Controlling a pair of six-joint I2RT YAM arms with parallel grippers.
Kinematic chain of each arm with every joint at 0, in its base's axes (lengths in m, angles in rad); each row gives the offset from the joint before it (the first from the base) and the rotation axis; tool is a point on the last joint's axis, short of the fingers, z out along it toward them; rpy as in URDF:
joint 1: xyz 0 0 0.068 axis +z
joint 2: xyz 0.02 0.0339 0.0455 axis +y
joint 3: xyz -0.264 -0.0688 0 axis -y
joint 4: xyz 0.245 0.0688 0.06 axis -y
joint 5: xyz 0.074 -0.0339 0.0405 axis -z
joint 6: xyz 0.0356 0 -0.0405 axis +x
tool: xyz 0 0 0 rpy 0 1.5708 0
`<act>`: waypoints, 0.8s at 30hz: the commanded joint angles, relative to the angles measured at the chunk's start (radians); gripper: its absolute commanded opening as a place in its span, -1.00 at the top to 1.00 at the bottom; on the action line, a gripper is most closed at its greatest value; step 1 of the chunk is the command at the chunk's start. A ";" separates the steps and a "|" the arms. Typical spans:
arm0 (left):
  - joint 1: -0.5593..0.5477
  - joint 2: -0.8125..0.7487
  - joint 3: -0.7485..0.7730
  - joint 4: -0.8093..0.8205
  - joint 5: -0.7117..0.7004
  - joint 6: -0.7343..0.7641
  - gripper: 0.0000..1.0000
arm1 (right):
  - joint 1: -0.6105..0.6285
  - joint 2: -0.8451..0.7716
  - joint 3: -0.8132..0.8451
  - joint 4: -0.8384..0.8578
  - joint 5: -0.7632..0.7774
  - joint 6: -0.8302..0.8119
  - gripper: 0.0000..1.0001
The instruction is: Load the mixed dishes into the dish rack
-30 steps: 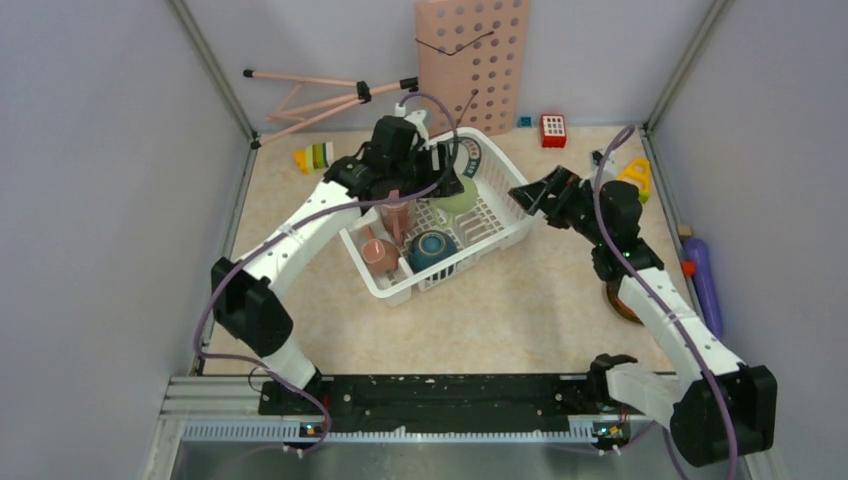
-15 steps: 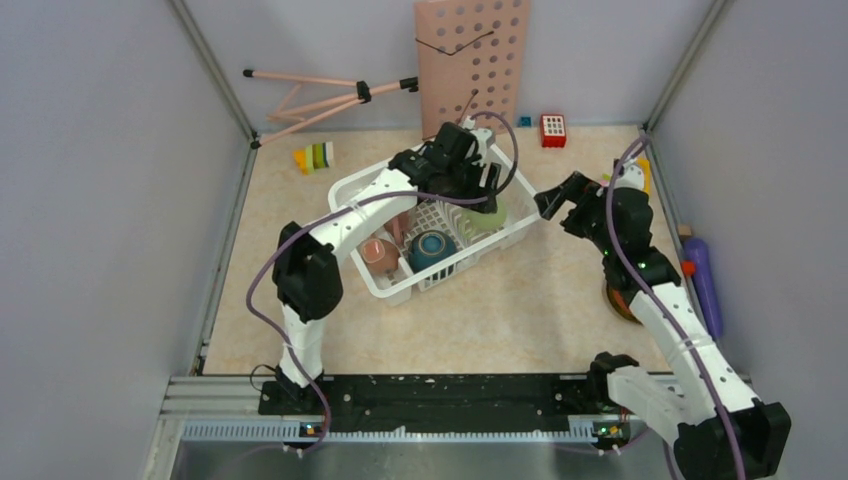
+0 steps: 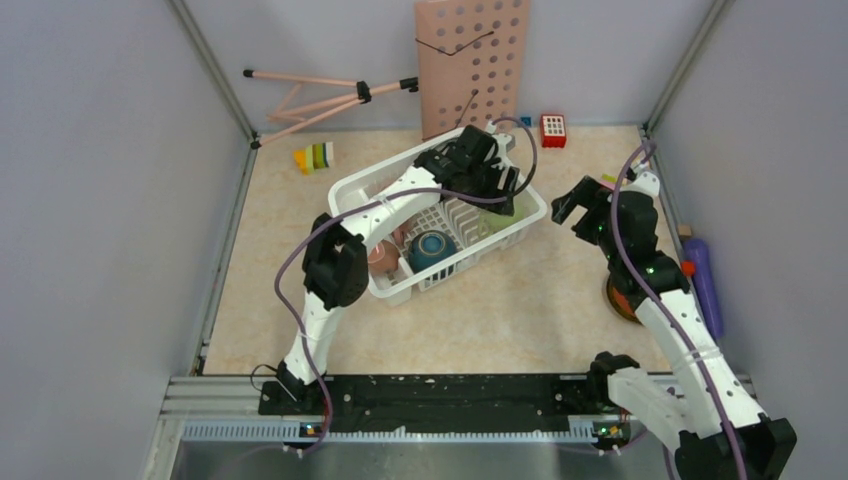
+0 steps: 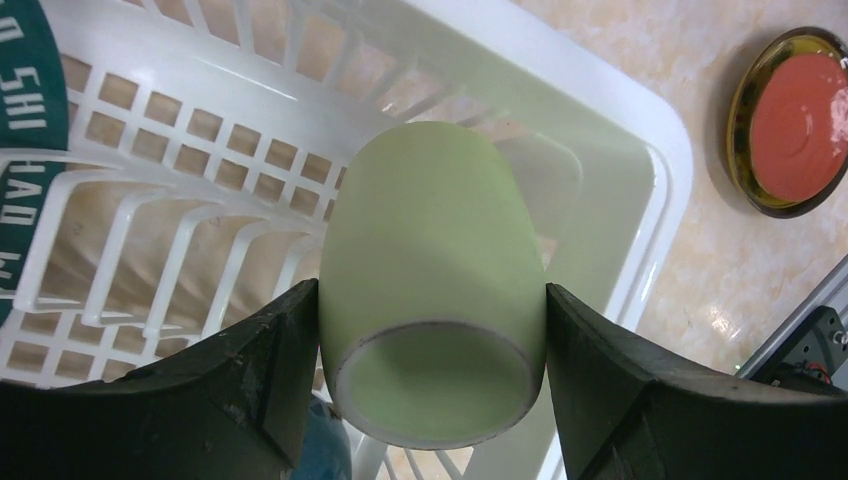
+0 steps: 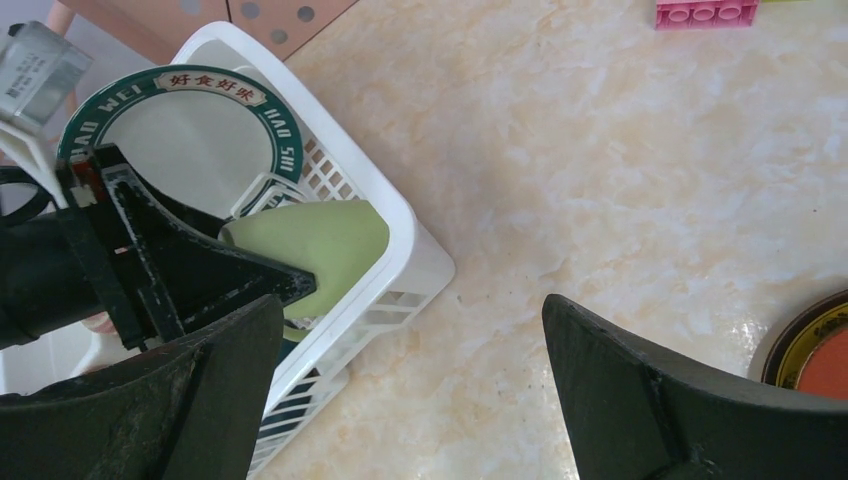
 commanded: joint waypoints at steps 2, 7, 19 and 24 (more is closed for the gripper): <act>-0.006 -0.007 0.064 0.043 0.034 -0.009 0.22 | -0.006 -0.021 0.049 0.000 0.019 -0.022 -0.98; -0.005 0.003 0.064 0.057 0.069 -0.050 -0.50 | -0.007 -0.020 0.048 0.001 0.010 -0.025 -0.98; -0.006 -0.010 0.040 0.045 0.106 -0.026 -0.97 | -0.005 -0.017 0.044 0.006 -0.010 -0.044 -0.98; -0.005 -0.020 0.022 0.045 0.096 -0.012 -0.97 | -0.006 -0.006 0.047 0.009 -0.021 -0.044 -0.98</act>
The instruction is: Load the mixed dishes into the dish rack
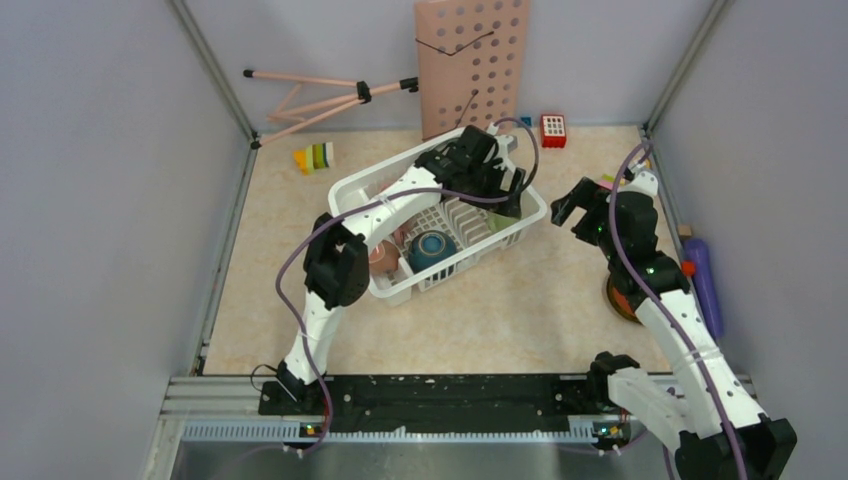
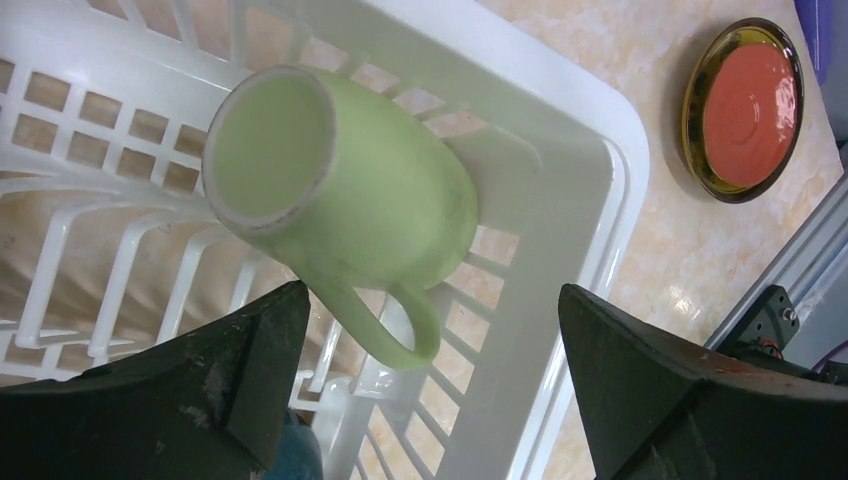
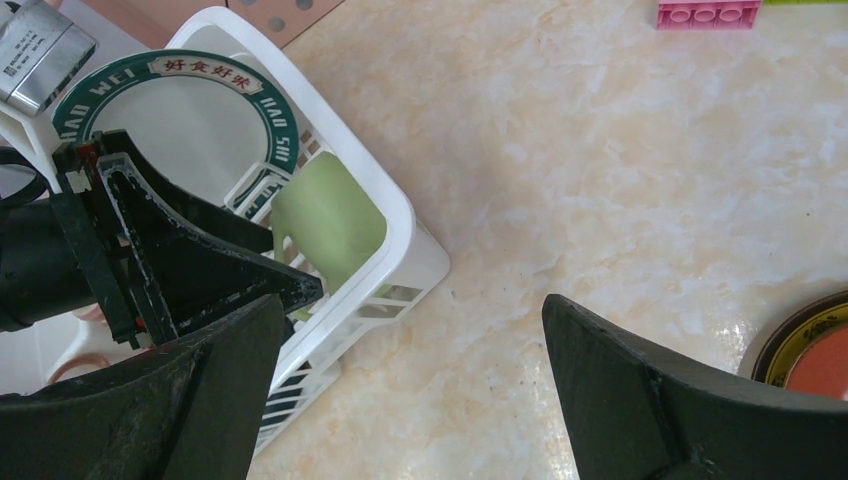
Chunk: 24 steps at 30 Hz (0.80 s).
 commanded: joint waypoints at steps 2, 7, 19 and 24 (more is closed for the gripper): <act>-0.003 -0.040 0.017 0.042 0.023 0.022 -0.97 | -0.006 0.003 0.049 0.016 -0.008 -0.015 -0.98; -0.003 -0.031 0.011 0.046 0.041 0.031 -0.87 | -0.006 0.002 0.057 0.006 0.004 -0.018 -0.98; 0.020 -0.123 -0.105 0.118 -0.107 -0.080 -0.82 | -0.006 0.013 0.066 0.009 0.001 -0.019 -0.98; 0.044 -0.203 -0.251 0.232 -0.150 -0.241 -0.81 | -0.007 0.031 0.091 -0.020 0.048 -0.014 -0.97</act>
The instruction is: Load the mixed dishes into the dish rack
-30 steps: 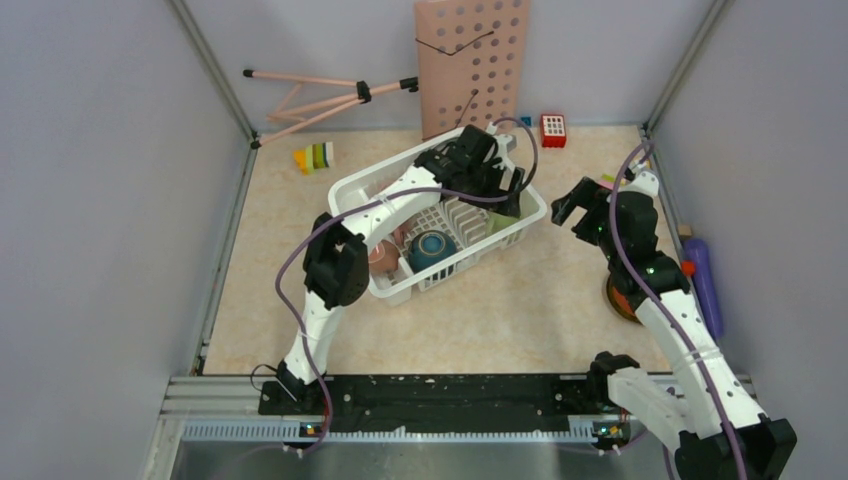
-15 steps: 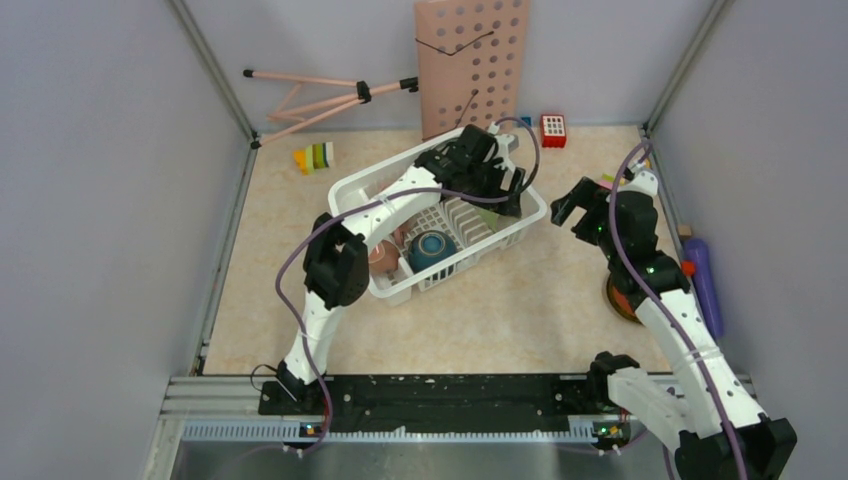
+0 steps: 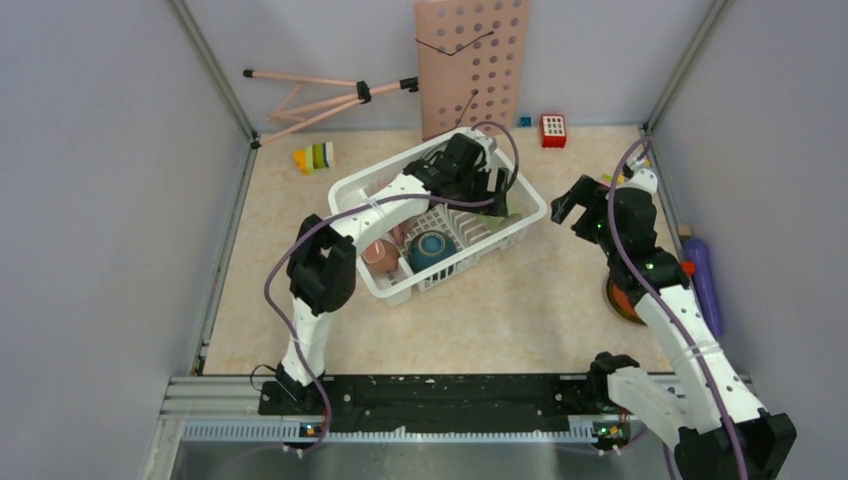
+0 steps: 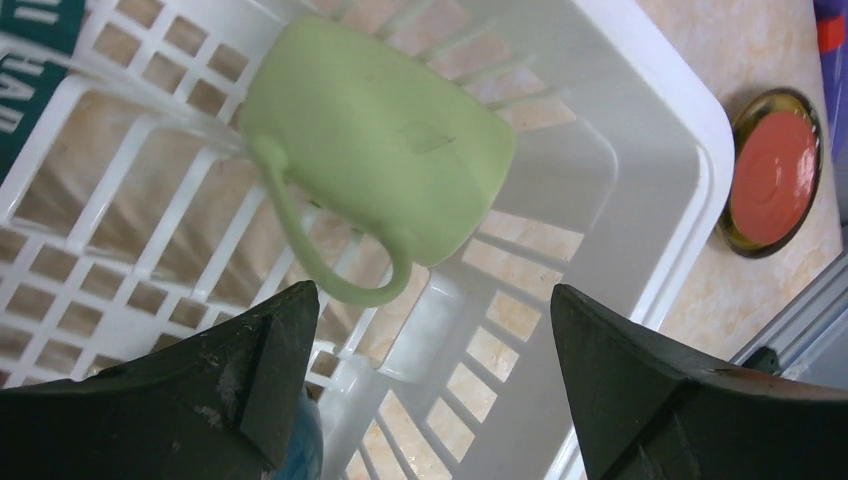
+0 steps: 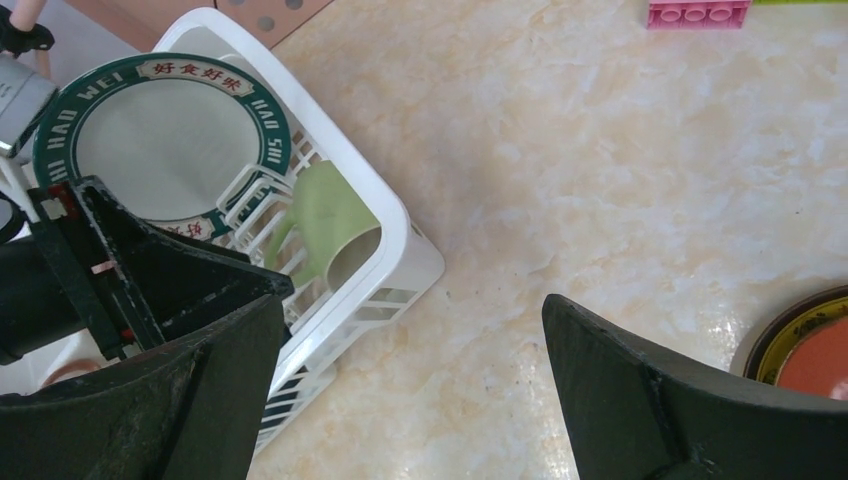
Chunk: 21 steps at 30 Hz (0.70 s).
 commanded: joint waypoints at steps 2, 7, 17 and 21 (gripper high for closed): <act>0.033 -0.130 -0.113 0.163 -0.068 -0.211 -0.81 | -0.006 0.020 0.084 -0.028 0.062 -0.012 -0.97; 0.072 -0.133 -0.198 0.246 -0.030 -0.387 -0.73 | -0.006 0.018 0.071 -0.023 0.070 -0.012 -0.97; 0.112 -0.059 -0.235 0.381 0.101 -0.604 -0.41 | -0.006 0.036 0.081 -0.005 0.079 -0.025 -0.97; 0.112 -0.039 -0.233 0.381 0.108 -0.614 -0.33 | -0.005 0.039 0.080 -0.002 0.075 -0.023 -0.97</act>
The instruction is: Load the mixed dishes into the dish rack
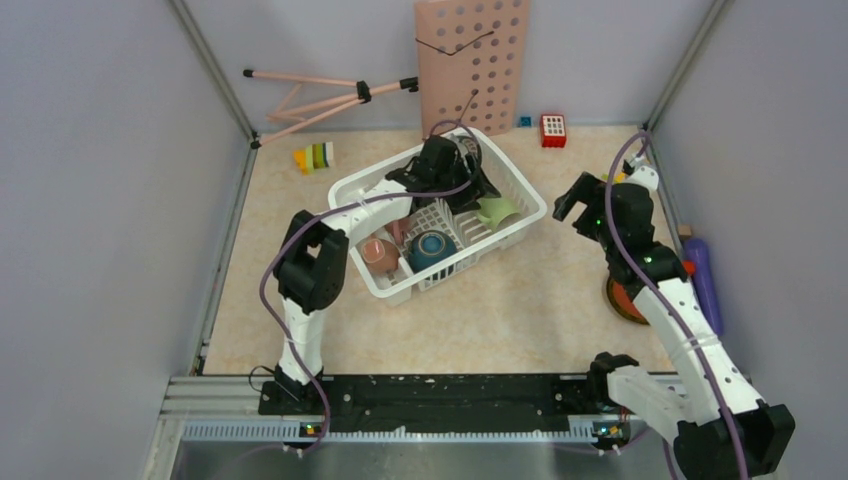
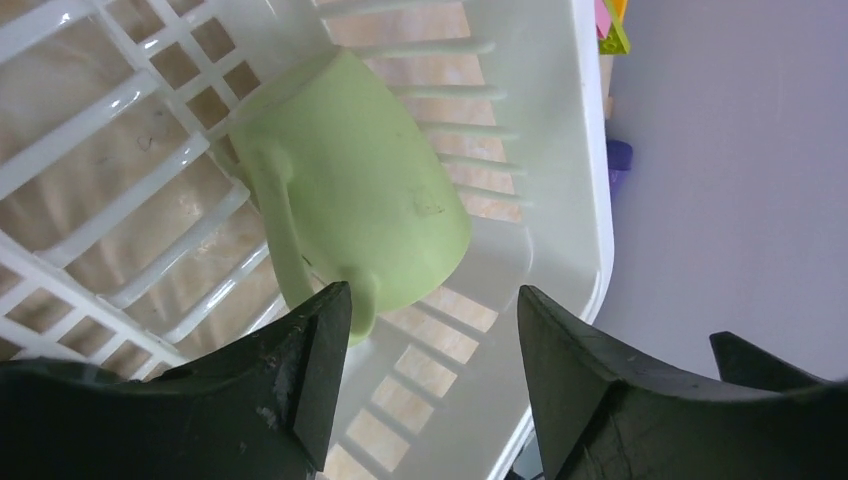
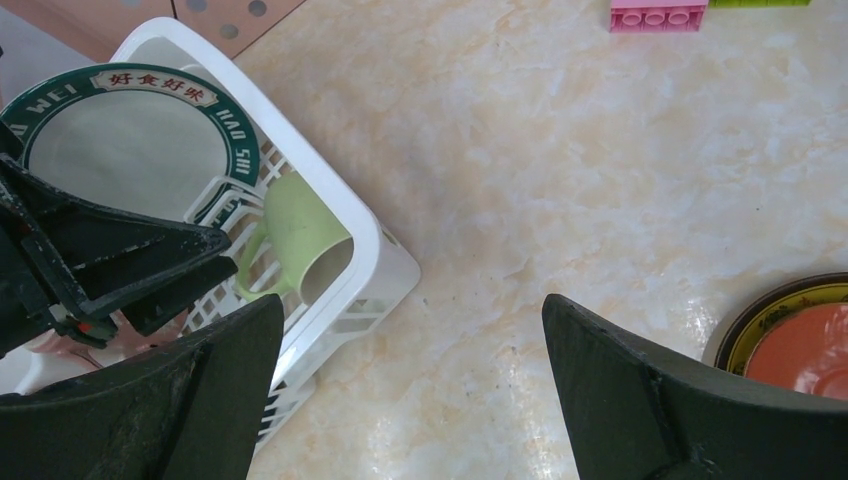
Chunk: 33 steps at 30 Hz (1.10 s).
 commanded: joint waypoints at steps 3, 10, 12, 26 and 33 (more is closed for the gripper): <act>0.008 0.031 0.017 0.020 0.000 -0.046 -0.33 | -0.006 -0.001 0.043 0.029 0.013 -0.013 -0.97; -0.018 -0.085 -0.089 -0.049 -0.223 -0.097 -0.35 | -0.005 0.001 0.032 0.046 0.015 -0.011 -0.97; -0.031 -0.127 -0.138 -0.025 -0.272 -0.155 -0.36 | -0.006 0.008 0.035 0.051 0.011 -0.011 -0.97; -0.105 -0.119 -0.208 0.124 -0.347 -0.390 -0.38 | -0.007 0.015 0.041 0.052 0.003 -0.010 -0.97; -0.116 -0.089 -0.186 0.096 -0.396 -0.464 -0.34 | -0.006 0.009 0.043 0.051 0.003 -0.009 -0.97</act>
